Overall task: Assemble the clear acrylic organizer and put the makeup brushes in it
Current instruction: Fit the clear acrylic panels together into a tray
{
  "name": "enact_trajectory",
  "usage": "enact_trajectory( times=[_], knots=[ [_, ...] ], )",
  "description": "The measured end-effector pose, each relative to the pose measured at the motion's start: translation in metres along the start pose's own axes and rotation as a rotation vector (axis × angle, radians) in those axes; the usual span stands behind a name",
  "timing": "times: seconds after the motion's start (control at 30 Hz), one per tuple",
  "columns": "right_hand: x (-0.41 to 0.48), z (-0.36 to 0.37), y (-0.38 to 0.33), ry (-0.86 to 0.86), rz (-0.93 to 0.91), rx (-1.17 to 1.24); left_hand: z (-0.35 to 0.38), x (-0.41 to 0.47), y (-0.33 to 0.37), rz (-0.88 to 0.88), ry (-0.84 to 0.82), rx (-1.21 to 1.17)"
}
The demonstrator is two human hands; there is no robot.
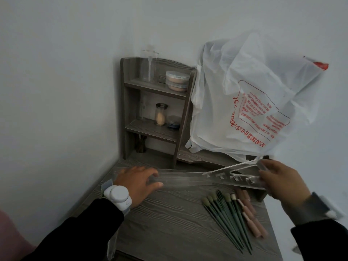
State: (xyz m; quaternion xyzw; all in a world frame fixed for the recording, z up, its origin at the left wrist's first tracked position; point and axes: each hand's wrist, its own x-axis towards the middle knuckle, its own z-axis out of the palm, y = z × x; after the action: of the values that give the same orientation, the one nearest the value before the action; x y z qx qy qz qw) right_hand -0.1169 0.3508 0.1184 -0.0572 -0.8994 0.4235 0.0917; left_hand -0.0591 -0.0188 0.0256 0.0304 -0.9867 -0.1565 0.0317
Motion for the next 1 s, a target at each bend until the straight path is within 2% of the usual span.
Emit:
enact_trajectory(
  times=[0.07, 0.17, 0.23, 0.3, 0.47, 0.53, 0.63, 0.73, 0.87, 1.0],
  knots=[
    [0.005, -0.008, -0.005, -0.048, 0.056, 0.178, -0.001, -0.001, -0.003, -0.010, 0.003, -0.004],
    [0.014, -0.023, -0.007, 0.004, 0.048, 0.290, -0.001, -0.001, -0.008, -0.020, 0.017, -0.016],
    [0.016, -0.029, -0.008, 0.029, 0.022, 0.224, -0.001, -0.001, -0.008, -0.022, 0.027, -0.021],
    [0.017, -0.027, -0.011, -0.028, 0.038, 0.132, 0.000, 0.000, -0.007, -0.015, 0.033, -0.023],
    [0.023, 0.008, -0.018, -0.407, 0.052, -0.091, 0.001, 0.001, -0.007, -0.012, 0.034, -0.028],
    [0.028, 0.026, -0.024, -0.507, 0.020, -0.166, 0.000, 0.000, -0.008, -0.006, 0.035, -0.030],
    [0.038, 0.053, -0.033, -0.464, -0.122, -0.413, -0.001, -0.001, -0.010, -0.005, 0.026, -0.048],
    [0.044, 0.072, -0.041, -0.446, -0.235, -0.487, -0.003, -0.002, -0.009, -0.003, 0.021, -0.048],
    [0.053, 0.098, -0.036, -0.545, -0.209, -0.549, -0.003, -0.003, -0.008, 0.001, 0.027, -0.031],
    [0.056, 0.120, -0.034, -0.604, -0.070, -0.512, -0.003, -0.003, -0.010, 0.009, 0.028, -0.023]
  ],
)
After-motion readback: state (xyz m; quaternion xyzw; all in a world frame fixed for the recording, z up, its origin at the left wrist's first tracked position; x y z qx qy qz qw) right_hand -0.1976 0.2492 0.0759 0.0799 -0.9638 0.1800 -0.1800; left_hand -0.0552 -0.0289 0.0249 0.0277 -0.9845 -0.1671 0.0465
